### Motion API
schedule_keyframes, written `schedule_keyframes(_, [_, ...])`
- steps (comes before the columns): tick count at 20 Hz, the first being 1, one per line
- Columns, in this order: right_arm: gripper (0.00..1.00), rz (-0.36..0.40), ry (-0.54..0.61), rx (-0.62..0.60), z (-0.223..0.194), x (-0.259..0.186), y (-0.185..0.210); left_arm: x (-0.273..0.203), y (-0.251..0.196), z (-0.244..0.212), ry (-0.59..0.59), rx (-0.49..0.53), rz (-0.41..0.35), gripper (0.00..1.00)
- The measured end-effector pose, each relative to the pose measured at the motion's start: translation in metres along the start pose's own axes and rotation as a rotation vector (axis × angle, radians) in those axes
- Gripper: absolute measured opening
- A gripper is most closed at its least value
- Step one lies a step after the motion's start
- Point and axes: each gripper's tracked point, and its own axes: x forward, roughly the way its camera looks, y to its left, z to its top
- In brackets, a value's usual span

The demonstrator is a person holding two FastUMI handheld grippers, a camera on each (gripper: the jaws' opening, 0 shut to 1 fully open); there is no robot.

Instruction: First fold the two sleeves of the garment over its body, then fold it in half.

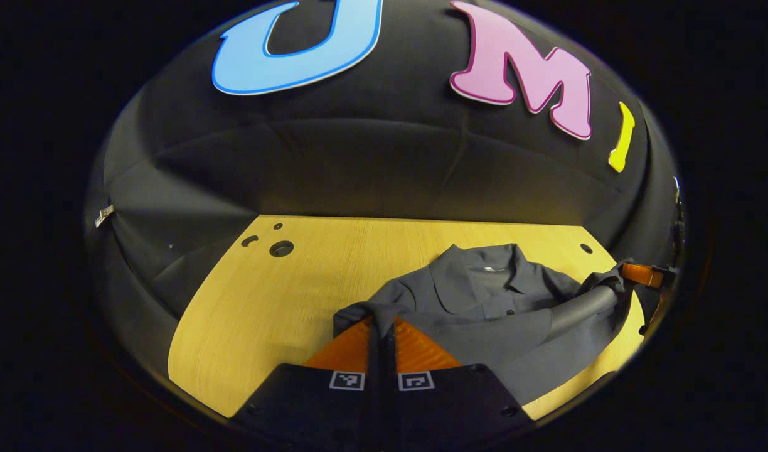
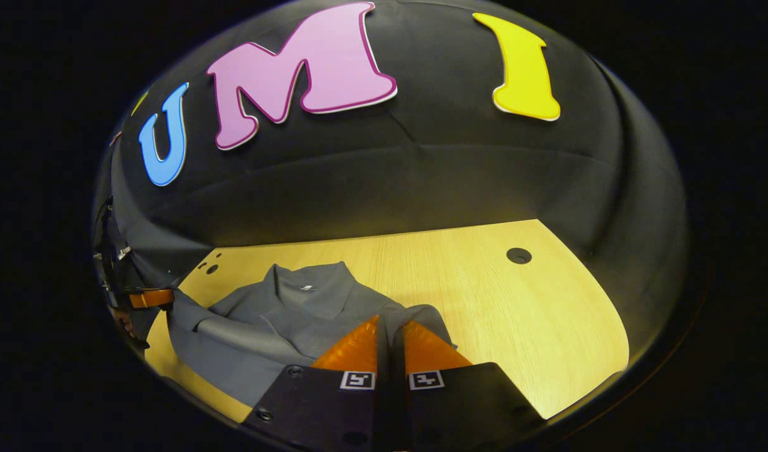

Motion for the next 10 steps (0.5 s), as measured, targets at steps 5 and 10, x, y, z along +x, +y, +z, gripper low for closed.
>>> schedule_keyframes(5, [0.05,-0.009,0.053,0.002,-0.024,0.038,-0.009,0.041,-0.001,-0.016,0.042,0.033,0.025,0.05])
schedule_keyframes(10, [0.05,-0.009,0.1,0.01,-0.047,0.063,-0.016,0.071,0.0,-0.036,0.089,0.035,0.047,0.05])
